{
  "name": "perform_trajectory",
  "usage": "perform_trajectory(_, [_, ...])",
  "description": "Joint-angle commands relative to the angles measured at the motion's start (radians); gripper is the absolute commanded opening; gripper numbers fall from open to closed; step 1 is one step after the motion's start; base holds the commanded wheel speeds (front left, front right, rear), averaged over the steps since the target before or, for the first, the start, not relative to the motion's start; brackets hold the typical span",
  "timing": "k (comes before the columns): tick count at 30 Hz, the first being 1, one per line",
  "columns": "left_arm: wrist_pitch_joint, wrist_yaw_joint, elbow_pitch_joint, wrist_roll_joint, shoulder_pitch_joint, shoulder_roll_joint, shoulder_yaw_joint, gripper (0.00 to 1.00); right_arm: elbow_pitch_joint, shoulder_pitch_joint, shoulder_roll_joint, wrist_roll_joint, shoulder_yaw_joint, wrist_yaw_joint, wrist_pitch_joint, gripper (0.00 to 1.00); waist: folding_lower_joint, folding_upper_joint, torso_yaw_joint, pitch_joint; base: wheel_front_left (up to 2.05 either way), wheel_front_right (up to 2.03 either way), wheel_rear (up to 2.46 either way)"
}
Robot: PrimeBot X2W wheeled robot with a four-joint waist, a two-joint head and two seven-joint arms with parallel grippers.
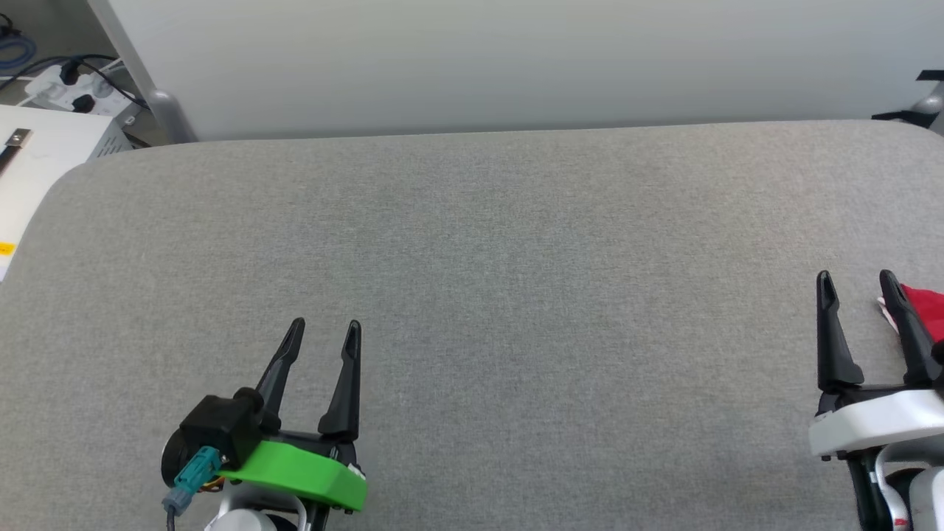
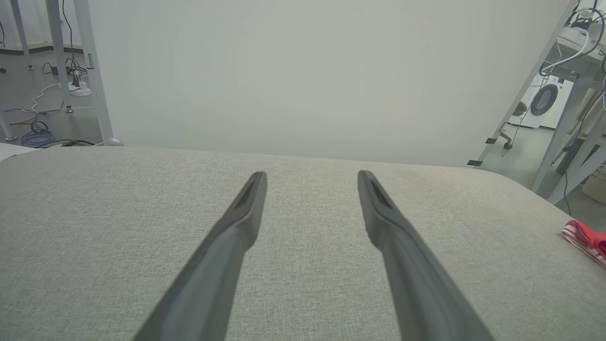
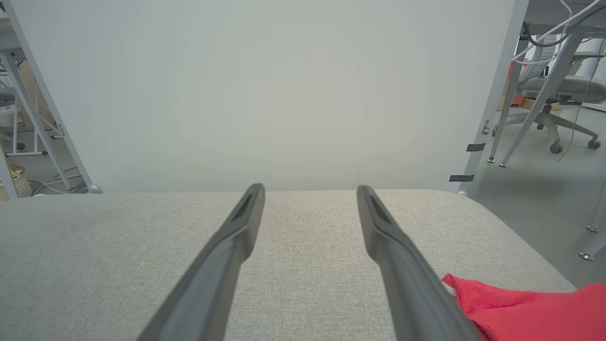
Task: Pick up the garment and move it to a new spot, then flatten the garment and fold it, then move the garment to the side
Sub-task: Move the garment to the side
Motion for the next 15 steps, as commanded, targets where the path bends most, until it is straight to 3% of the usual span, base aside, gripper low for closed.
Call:
perform_trajectory(1, [-0.006,-0.012,0.004,0.010,0.019,-0.010,0.009,1.00,0.005,0.015,0.021,-0.008,0.001,-0.001,-0.015,1.00,0.0001,0.0000,0.023,-0.020,0.00,0.00,0.00])
perform_trajectory(15, [-0.006,-0.040,0.002,0.082,0.041,-0.063,0.091,1.00,0.078,0.050,0.076,-0.035,0.061,-0.001,-0.082,1.00,0.0001,0.0000,0.030,-0.022,0.00,0.00,0.00])
